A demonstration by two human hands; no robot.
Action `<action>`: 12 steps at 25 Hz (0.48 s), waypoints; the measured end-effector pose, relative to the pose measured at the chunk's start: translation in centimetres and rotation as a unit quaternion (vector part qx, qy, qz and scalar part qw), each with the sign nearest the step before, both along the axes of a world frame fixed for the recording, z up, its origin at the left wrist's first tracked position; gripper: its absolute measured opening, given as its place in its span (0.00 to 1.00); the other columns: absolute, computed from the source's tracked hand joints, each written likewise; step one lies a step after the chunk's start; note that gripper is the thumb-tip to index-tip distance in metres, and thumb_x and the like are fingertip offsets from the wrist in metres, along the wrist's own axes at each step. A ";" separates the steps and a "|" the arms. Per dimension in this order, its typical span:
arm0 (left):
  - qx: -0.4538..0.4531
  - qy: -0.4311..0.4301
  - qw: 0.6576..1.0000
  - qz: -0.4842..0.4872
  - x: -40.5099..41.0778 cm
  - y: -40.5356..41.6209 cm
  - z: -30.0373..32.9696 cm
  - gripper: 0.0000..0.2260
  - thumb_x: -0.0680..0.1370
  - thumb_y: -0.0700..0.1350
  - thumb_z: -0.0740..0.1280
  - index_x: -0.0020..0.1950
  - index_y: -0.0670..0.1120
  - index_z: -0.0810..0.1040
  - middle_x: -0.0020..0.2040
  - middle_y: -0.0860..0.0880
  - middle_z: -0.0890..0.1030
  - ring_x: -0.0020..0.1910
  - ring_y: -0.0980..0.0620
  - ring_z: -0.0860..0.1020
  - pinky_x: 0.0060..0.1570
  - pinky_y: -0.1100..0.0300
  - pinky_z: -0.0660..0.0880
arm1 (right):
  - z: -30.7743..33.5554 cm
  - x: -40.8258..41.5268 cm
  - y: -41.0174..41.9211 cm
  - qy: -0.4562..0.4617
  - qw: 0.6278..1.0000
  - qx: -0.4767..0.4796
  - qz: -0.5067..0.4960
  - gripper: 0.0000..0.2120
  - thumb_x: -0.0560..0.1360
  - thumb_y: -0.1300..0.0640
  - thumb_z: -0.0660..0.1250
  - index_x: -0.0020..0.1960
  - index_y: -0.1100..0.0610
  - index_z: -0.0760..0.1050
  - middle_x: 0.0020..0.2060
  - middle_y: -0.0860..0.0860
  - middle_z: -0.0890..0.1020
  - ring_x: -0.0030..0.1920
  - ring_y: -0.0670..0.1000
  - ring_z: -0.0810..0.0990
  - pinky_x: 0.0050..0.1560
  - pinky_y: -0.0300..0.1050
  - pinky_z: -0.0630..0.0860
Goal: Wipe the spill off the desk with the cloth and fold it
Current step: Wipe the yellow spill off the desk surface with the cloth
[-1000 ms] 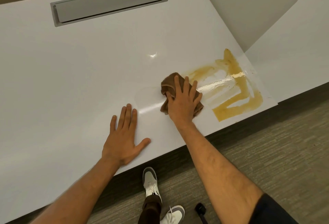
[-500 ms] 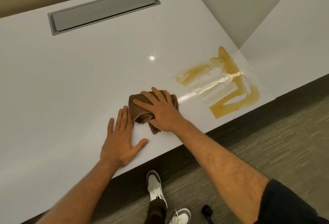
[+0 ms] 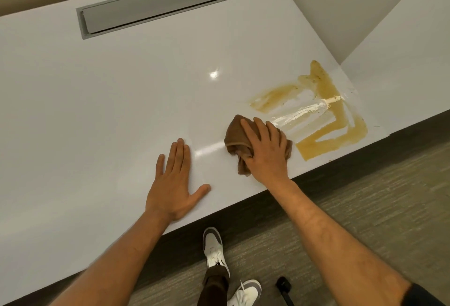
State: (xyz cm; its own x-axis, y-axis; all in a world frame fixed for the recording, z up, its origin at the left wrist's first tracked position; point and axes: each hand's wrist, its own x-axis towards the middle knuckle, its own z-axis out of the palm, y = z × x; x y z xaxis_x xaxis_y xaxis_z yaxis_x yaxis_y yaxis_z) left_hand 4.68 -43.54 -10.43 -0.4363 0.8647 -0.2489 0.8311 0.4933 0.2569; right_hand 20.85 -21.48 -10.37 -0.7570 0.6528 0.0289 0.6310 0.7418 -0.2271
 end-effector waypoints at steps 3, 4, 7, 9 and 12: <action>0.004 -0.012 1.000 0.007 0.1 0.0 0.0 0.50 0.75 0.78 0.43 0.83 0.46 0.31 0.84 0.48 0.31 0.84 0.49 0.34 0.83 0.41 0.41 | 0.4 -4.1 -0.8 -0.008 0.999 -0.009 -0.041 0.36 0.79 0.37 0.58 0.82 0.45 0.52 0.79 0.56 0.62 0.77 0.64 0.61 0.74 0.68 0.58; 0.008 -0.015 1.000 0.010 0.1 0.0 0.0 0.50 0.76 0.78 0.43 0.83 0.47 0.30 0.84 0.49 0.31 0.84 0.50 0.34 0.83 0.41 0.41 | 0.5 -5.5 -1.5 -0.004 0.999 -0.014 -0.044 0.36 0.79 0.36 0.59 0.82 0.45 0.52 0.79 0.56 0.62 0.77 0.65 0.60 0.74 0.69 0.57; 0.023 -0.014 1.000 0.015 0.1 -0.1 -0.1 0.50 0.76 0.77 0.46 0.84 0.46 0.31 0.84 0.48 0.31 0.84 0.51 0.34 0.83 0.42 0.41 | 0.8 -8.8 -4.1 -0.004 1.000 -0.023 0.006 0.40 0.77 0.32 0.60 0.82 0.45 0.52 0.79 0.57 0.61 0.77 0.65 0.60 0.73 0.70 0.57; 0.037 -0.010 0.999 0.033 0.1 0.0 -0.2 0.49 0.77 0.77 0.48 0.84 0.47 0.34 0.85 0.48 0.33 0.84 0.50 0.35 0.83 0.42 0.38 | 0.5 -9.2 -5.1 0.000 0.999 -0.012 0.047 0.39 0.77 0.31 0.59 0.82 0.44 0.53 0.79 0.56 0.62 0.76 0.64 0.61 0.73 0.69 0.57; 0.034 0.002 0.998 0.046 0.2 0.0 -0.1 0.48 0.77 0.77 0.48 0.85 0.50 0.36 0.86 0.50 0.36 0.84 0.50 0.35 0.82 0.42 0.35 | 0.0 -7.1 -5.0 0.042 0.995 0.002 0.086 0.36 0.77 0.39 0.65 0.81 0.44 0.58 0.76 0.55 0.66 0.74 0.62 0.65 0.72 0.67 0.61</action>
State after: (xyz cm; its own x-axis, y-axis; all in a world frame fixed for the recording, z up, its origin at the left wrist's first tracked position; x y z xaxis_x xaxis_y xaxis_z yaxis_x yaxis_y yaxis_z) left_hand 4.86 -43.52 -10.51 -0.5162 0.8353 -0.1893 0.7838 0.5498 0.2887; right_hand 13.74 -26.52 -10.34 -0.8522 0.5137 0.0997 0.4737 0.8382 -0.2702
